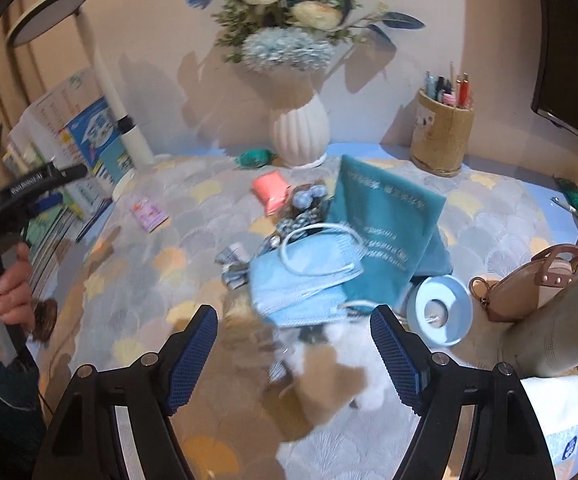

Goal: Organize soft objects
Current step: 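Grasp the pink wet-wipes pack with the left tool while the right tool grasps the blue mask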

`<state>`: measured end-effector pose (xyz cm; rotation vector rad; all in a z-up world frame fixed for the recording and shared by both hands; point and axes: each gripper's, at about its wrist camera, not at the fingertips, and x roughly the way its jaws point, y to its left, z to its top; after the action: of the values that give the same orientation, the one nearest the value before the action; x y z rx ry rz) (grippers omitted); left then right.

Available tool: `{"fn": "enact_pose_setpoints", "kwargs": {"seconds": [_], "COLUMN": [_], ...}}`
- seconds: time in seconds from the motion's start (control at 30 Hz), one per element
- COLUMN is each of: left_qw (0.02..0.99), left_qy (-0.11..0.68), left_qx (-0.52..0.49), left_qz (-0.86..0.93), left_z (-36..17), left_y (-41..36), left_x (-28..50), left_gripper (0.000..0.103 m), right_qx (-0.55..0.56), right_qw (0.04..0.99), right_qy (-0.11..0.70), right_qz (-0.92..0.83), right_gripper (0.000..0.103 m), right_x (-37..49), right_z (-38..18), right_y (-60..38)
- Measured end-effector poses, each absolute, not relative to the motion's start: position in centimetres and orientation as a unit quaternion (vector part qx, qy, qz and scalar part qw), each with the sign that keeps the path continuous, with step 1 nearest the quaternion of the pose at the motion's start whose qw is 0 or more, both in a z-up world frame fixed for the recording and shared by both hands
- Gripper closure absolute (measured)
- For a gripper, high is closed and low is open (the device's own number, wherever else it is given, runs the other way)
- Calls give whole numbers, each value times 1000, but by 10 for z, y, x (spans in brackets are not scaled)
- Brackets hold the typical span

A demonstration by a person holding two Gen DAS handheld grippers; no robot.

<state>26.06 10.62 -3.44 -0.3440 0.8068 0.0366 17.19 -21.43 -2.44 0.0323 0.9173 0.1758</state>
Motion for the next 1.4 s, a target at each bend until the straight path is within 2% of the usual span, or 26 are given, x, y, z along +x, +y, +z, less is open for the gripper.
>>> {"fn": "enact_pose_setpoints", "kwargs": {"seconds": [0.2, 0.4, 0.53, 0.67, 0.7, 0.73, 0.77, 0.8, 0.83, 0.87, 0.9, 0.97, 1.1, 1.23, 1.4], "left_qw": [892, 880, 884, 885, 887, 889, 893, 895, 897, 901, 904, 908, 913, 923, 911], "left_qy": [426, 438, 440, 440, 441, 439, 432, 430, 427, 422, 417, 411, 401, 376, 370], "left_qx": [-144, -183, -149, -140, -126, -118, -110, -106, -101, -91, -82, -78, -77, -52, -67], "left_qz": [41, 36, 48, 54, 58, 60, 55, 52, 48, 47, 46, 37, -13, -62, -170], "left_z": [-74, -116, -127, -131, -130, -130, -130, -131, -130, -129, -127, -123, -100, -78, -64], "left_y": [101, 112, 103, 102, 98, 97, 93, 90, 87, 85, 83, 82, 70, 47, 26], "left_x": [290, 310, 317, 318, 318, 318, 316, 317, 316, 314, 312, 307, 286, 259, 210], "left_gripper": [22, 22, 22, 24, 27, 31, 41, 53, 59, 62, 66, 70, 82, 87, 90], "right_qx": [39, 120, 168, 168, 152, 132, 99, 78, 60, 51, 51, 52, 61, 69, 49], "right_qw": [877, 854, 844, 842, 848, 855, 863, 868, 875, 881, 884, 888, 896, 906, 909], "right_qy": [474, 500, 503, 505, 500, 495, 490, 485, 477, 466, 461, 451, 432, 409, 396], "right_qz": [73, 76, 81, 91, 88, 84, 73, 64, 59, 60, 63, 72, 86, 86, 118], "right_gripper": [25, 25, 25, 26, 30, 43, 59, 64, 68, 78, 82, 85, 86, 86, 86], "right_x": [196, 229, 248, 256, 256, 256, 255, 254, 252, 249, 247, 242, 225, 201, 164], "right_z": [-52, -76, -86, -90, -90, -89, -88, -86, -84, -82, -80, -75, -60, -39, -16], "right_y": [-223, -235, -245, -236, -231, -225, -217, -213, -210, -207, -208, -209, -217, -227, -227]}}
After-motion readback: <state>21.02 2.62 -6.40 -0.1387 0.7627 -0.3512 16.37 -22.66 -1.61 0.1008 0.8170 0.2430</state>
